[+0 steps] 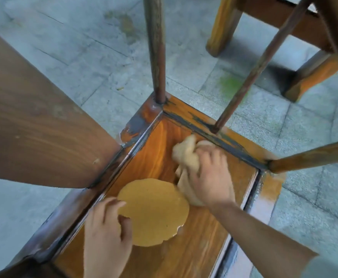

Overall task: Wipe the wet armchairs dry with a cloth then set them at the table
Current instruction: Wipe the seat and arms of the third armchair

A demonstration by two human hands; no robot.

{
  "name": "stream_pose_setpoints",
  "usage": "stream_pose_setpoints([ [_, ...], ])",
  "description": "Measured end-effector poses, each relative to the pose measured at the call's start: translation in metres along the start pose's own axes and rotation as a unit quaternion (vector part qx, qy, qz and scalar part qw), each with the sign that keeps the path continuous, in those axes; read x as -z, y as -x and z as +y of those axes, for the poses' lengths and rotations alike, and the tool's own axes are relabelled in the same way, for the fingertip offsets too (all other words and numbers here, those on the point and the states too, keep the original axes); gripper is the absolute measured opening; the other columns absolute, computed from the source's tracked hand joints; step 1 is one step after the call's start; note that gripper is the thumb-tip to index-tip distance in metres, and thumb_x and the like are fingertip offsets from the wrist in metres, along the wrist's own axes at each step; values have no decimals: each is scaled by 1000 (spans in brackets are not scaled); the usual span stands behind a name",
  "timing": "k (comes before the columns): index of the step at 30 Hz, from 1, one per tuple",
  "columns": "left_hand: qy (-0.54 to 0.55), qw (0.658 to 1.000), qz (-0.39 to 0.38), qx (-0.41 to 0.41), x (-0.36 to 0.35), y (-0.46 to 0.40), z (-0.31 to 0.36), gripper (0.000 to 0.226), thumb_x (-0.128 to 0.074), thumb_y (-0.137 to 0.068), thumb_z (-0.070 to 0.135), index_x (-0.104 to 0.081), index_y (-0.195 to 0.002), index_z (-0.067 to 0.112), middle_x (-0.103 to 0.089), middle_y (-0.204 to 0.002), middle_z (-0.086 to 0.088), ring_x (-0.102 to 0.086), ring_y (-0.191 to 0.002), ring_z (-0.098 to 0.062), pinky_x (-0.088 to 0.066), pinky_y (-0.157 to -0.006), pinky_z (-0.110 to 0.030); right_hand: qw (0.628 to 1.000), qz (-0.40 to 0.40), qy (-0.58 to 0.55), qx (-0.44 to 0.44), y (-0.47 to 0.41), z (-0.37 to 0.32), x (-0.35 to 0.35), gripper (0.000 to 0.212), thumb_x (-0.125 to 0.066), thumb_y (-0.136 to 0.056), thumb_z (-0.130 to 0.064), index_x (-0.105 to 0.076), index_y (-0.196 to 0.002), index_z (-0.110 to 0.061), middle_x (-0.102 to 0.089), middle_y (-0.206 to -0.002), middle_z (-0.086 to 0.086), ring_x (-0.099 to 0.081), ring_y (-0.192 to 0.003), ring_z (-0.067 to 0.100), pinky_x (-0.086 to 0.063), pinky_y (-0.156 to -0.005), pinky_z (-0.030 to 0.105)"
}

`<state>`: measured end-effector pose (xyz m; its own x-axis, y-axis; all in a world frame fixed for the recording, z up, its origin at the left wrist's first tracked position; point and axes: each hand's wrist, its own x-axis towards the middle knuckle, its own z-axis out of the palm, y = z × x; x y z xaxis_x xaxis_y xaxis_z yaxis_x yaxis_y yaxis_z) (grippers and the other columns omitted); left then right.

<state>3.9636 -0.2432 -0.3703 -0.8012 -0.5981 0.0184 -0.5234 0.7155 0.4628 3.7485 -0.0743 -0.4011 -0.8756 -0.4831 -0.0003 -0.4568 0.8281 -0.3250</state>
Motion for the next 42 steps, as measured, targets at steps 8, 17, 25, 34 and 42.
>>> stream_pose_setpoints([
  [8,-79,995,15,64,5,-30,-69,54,-69,-62,-10,-65,-115,3,-55,-119,-16,-55,-104,-42,-50,-86,-61,990,-92,104,26,-117,-27,20,61,-39,-89,-27,-39,-145,-4,-38,-144,20,-31,-133,41,-30,-113,49],
  [17,-37,980,-24,194,-1,-26,-64,61,-76,-73,4,-60,-132,8,-50,-139,-18,-43,-131,-39,-45,-102,-59,983,-24,27,-179,-146,-43,10,43,-42,-103,-25,-37,-139,0,-37,-141,26,-37,-132,47,-29,-113,54],
  [25,-86,987,-71,119,2,-3,-86,55,-54,-91,20,-49,-145,9,-42,-152,-17,-37,-143,-35,-42,-108,-54,923,-182,-39,338,-83,-93,-29,64,-79,-80,-19,-54,-138,-19,-49,-143,10,-38,-135,27,-33,-115,39],
  [34,-108,987,-73,92,-4,16,-91,49,-27,-107,25,-30,-154,11,-24,-162,-10,-12,-152,-25,-19,-123,-47,960,-141,-60,234,-138,-91,-35,55,-70,-88,-18,-51,-140,-22,-45,-143,6,-36,-135,30,-29,-114,41],
  [42,-63,974,-45,212,-2,55,-61,49,-36,-104,28,-41,-149,9,-32,-160,-8,-22,-150,-23,-19,-121,-40,971,-108,-144,155,-108,-25,-7,59,-65,-79,5,-58,-135,-13,-50,-142,13,-45,-133,33,-34,-116,48],
])
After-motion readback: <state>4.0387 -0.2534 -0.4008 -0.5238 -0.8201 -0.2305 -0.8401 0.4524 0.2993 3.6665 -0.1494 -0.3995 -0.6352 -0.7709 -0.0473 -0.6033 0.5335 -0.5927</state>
